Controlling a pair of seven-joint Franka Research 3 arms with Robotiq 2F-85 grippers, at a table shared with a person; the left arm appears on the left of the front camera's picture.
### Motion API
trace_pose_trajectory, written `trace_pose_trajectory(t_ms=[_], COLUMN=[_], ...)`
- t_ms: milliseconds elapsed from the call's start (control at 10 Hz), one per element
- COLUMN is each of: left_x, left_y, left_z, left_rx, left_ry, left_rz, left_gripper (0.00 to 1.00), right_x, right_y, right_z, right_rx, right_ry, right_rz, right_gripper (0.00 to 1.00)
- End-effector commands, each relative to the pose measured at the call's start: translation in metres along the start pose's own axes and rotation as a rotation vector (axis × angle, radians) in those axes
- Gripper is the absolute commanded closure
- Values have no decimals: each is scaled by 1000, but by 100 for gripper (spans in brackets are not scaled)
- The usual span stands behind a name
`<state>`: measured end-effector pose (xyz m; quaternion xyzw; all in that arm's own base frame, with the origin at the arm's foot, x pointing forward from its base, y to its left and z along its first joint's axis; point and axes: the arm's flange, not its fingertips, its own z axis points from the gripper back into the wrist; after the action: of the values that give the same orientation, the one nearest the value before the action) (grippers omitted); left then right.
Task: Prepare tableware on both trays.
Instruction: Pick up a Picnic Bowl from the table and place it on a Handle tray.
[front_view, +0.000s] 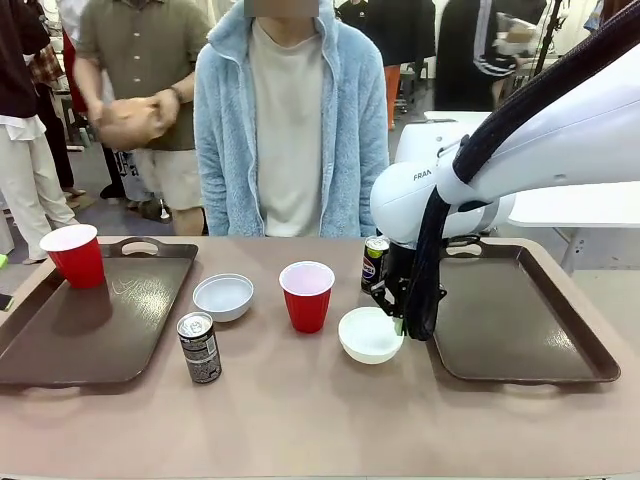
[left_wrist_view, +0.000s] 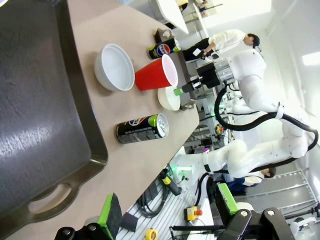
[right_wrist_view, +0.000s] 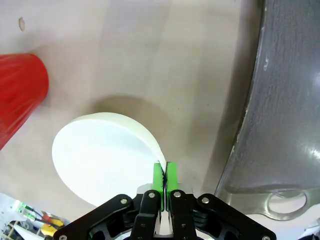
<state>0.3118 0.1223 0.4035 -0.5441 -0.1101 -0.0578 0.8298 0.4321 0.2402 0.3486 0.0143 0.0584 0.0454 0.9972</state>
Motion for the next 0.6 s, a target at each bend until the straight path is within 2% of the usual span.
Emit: trace_pose_trajectory(t_ms=[0,200,500], left_x=[0,0,0], left_y=[0,0,0], left_z=[1,1,1], left_rx=[-10,-10,-10], left_ry=[-6,-6,-6], left_rz=[-5,-5,-5], left_gripper=[0,0,0], right_x=[-11,-44,-76], right_y=[-11,-28,-56], right_z=[19,73,164], right_rx=[-25,-56,-18], right_ry=[26,46,-83], right_rz=[76,114,44], right_gripper=[100,100,100])
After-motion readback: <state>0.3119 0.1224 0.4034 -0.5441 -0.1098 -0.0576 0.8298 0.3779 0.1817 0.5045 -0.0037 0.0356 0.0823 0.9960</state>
